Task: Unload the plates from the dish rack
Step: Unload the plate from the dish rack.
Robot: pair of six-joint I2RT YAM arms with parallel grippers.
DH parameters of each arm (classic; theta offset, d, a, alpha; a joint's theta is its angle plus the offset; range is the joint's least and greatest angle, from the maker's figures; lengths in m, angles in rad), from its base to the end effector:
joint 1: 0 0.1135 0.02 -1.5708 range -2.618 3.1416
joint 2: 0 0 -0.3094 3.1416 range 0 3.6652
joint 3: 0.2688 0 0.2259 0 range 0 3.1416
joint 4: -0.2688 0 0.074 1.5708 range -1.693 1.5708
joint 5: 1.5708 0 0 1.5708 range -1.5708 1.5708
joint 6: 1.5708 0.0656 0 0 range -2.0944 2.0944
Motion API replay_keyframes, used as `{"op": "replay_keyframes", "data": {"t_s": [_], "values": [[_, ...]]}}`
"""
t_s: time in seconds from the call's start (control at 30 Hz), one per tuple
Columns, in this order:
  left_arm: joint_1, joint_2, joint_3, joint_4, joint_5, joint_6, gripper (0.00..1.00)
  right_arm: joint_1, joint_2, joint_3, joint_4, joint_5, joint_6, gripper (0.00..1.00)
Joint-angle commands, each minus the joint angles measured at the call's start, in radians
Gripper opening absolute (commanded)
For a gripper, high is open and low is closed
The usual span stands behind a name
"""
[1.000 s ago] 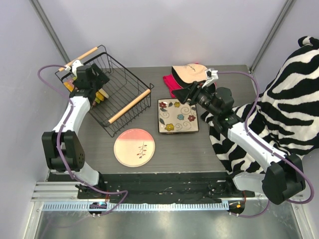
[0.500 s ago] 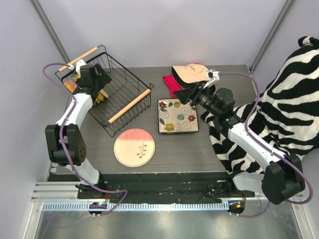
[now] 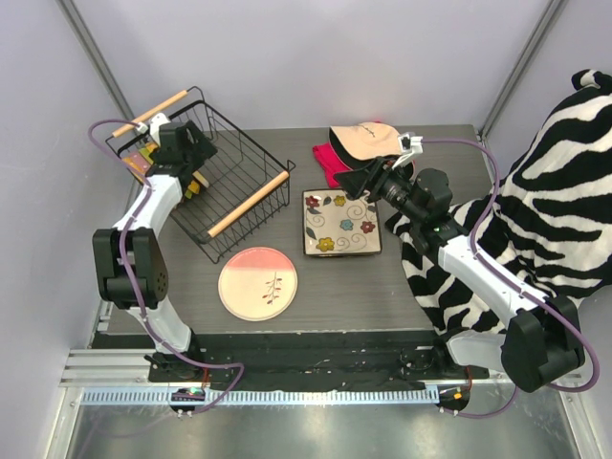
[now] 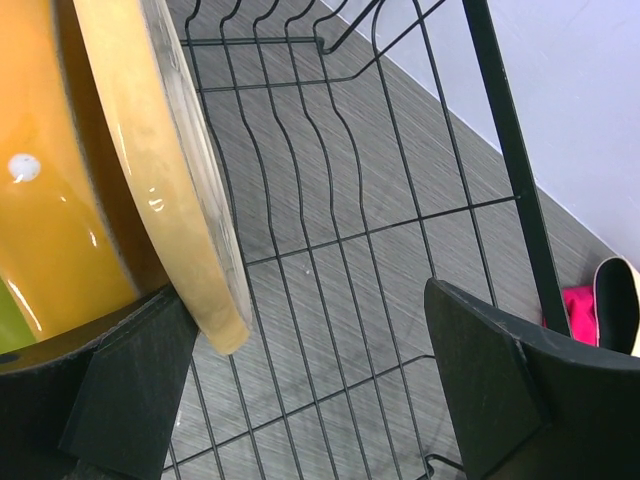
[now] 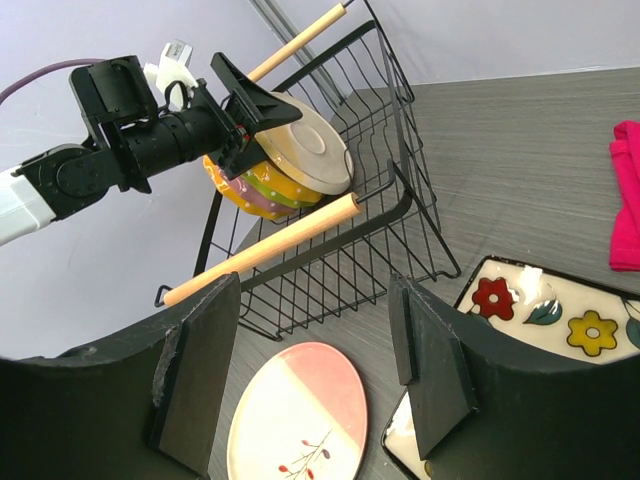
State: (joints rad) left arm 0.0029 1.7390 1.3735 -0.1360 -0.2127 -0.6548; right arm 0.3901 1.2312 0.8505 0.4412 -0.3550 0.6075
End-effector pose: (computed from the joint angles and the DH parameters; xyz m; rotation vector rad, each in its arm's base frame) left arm 0.4177 0.0151 0.3303 -0.7889 1.9084 -0.1824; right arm 0.2472 0.1263 0.3882 -0.1281 1.6059 1.0536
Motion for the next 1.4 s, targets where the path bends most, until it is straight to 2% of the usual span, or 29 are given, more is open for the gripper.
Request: {"op": "replay_keyframes", "data": {"t_s": [0.0, 0.57, 0.87, 1.37], "values": [[0.014, 0.025, 0.032, 0.026, -0.085, 0.007, 0.98, -0.007, 0.002, 0.002, 0.064, -0.010, 0.006, 0.68], [0.040, 0.122, 0.141, -0.001, -0.212, 0.023, 0.85, -0.013, 0.008, 0.002, 0.057, -0.012, 0.000, 0.68], [0.042, 0.146, 0.156, -0.002, -0.300, 0.055, 0.72, -0.016, 0.014, 0.004, 0.053, -0.010, -0.008, 0.68], [0.043, 0.133, 0.157, 0.007, -0.301, 0.081, 0.25, -0.020, 0.019, 0.005, 0.041, -0.007, -0.015, 0.68]]}}
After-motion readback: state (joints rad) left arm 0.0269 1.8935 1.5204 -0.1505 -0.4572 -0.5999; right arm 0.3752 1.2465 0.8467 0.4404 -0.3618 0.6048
